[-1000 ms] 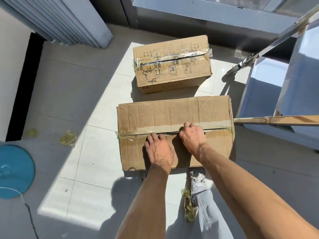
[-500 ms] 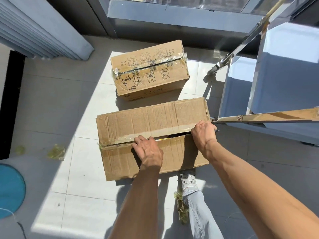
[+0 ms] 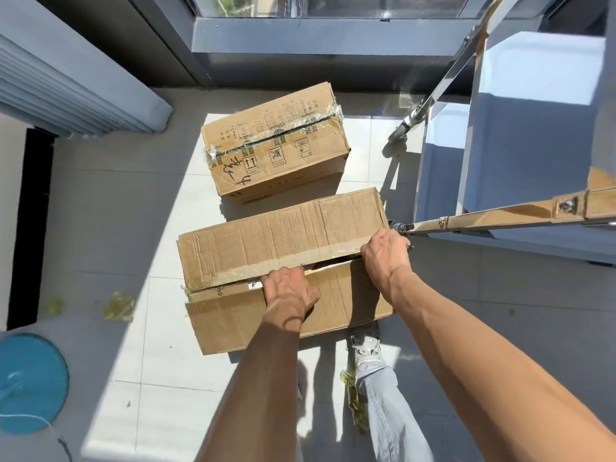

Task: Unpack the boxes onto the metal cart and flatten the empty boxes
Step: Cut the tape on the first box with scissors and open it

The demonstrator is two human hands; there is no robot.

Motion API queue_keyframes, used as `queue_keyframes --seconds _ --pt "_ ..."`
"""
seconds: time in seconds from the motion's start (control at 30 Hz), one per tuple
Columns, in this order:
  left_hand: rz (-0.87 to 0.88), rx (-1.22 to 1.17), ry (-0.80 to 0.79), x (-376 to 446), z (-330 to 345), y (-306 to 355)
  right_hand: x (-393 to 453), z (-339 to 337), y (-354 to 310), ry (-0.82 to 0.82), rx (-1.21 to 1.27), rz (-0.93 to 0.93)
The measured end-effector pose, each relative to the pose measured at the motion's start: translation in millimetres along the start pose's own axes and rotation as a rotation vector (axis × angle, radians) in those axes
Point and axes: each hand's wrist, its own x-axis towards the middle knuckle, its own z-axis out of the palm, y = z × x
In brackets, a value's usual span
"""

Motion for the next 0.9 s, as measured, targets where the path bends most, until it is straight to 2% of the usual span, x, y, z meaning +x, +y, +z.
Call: queue_keyframes --seconds 0.17,0.37,0.5,0.6,0.67,0.7,0.8,0.9 --pt "0.029 -0.201 0.07 -0.5 7.5 14.6 -5.4 14.2 4.9 -0.013 0.061 -0.018" --pt "0.112 -0.22 -0.197 1.5 2.4 11.0 -9.2 24.5 28.8 -0.087 0.166 0.07" --pt "0.086 -0.29 -0.451 -7.2 11.5 12.8 -17.8 35.3 33.5 -0.167 0.63 0.135" --pt "0.078 -0.431 -0.698 -7.3 8.5 15.0 -10.5 43.1 47.0 -0.286 1.153 0.342" --pt "0.104 -0.436 -0.921 -17.9 16.1 20.2 -5.0 48.1 49.2 -0.241 1.326 0.382" --pt "0.133 -0.419 -0.967 -24.1 26.7 24.0 -5.4 45.8 47.1 -0.22 1.388 0.417" --pt "0.155 -0.346 -0.914 -39.0 61.3 36.1 -7.0 43.1 28.5 -0.117 1.528 0.606" --pt "0.012 -0.469 -0.565 -33.7 66.8 36.2 -13.3 48.9 13.9 -0.047 1.498 0.848"
